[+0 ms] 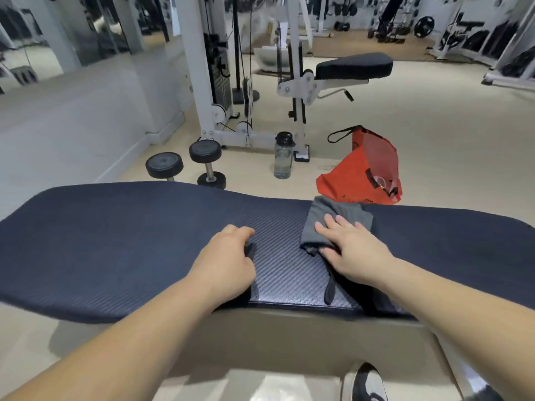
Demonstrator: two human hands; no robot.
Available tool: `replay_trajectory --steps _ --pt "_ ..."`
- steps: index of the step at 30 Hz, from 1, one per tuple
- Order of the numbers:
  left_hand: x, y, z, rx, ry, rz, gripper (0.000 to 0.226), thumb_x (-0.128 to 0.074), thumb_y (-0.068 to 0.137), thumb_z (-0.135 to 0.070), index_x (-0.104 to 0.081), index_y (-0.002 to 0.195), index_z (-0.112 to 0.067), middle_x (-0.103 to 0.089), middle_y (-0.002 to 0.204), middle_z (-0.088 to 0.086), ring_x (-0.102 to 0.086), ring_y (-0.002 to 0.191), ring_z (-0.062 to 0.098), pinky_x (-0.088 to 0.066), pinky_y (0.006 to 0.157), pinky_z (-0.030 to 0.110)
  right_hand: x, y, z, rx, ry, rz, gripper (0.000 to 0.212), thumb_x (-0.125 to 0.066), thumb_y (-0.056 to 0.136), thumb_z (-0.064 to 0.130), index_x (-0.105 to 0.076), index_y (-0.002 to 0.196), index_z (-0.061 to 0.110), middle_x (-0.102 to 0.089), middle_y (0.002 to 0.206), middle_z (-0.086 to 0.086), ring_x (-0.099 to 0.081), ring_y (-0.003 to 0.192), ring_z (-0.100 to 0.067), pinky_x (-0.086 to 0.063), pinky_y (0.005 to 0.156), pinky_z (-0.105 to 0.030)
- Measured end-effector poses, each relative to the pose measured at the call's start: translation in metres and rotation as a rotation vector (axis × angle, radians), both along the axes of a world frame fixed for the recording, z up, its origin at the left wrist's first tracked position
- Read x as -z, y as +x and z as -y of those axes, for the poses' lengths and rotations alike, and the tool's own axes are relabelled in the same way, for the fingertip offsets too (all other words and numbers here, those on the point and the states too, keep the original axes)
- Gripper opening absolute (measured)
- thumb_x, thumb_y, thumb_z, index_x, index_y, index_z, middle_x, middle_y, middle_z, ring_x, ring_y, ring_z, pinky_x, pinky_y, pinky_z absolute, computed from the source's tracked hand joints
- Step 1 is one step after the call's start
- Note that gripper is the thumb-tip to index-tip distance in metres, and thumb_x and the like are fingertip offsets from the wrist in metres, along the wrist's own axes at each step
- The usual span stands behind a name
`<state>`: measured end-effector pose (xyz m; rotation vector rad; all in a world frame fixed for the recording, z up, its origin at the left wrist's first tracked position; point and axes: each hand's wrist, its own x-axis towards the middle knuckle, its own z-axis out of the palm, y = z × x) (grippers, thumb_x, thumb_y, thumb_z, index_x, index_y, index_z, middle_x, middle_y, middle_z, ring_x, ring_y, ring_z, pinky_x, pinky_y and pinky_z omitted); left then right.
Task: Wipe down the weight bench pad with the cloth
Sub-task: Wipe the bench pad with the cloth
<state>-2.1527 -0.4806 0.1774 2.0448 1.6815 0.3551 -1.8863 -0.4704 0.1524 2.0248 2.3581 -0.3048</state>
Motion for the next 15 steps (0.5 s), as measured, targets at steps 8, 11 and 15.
replay_trajectory --steps 8,11,15 --pt "-0.010 0.007 -0.013 -0.079 0.115 -0.046 0.051 -0.046 0.086 -0.008 -0.057 0.133 -0.024 -0.056 0.128 -0.003 -0.053 0.121 0.022 -0.050 0.097 0.044 -0.006 -0.059 -0.006 -0.485 -0.007 -0.116 0.056 -0.048 0.106 0.040 -0.033 0.160 0.036 -0.016 0.172 0.010 -0.009 0.160 -0.010 -0.004 0.130 -0.034" --pt "0.001 0.014 -0.022 -0.096 0.108 0.014 0.053 -0.045 0.085 -0.007 -0.059 0.133 -0.024 -0.056 0.127 -0.004 -0.053 0.122 0.021 -0.048 0.101 0.042 0.004 -0.033 -0.035 -0.307 0.040 -0.161 0.056 -0.051 0.105 0.038 -0.036 0.158 0.036 -0.020 0.172 0.006 -0.013 0.160 -0.013 -0.008 0.130 -0.036" --pt "0.006 0.027 -0.039 -0.032 0.103 0.057 0.050 -0.045 0.088 -0.008 -0.060 0.133 -0.024 -0.057 0.130 -0.007 -0.054 0.123 0.017 -0.047 0.105 0.039 -0.001 0.021 -0.060 0.091 -0.039 -0.158 0.056 -0.047 0.107 0.037 -0.031 0.161 0.032 -0.013 0.174 -0.002 -0.008 0.161 -0.019 -0.006 0.129 -0.043"
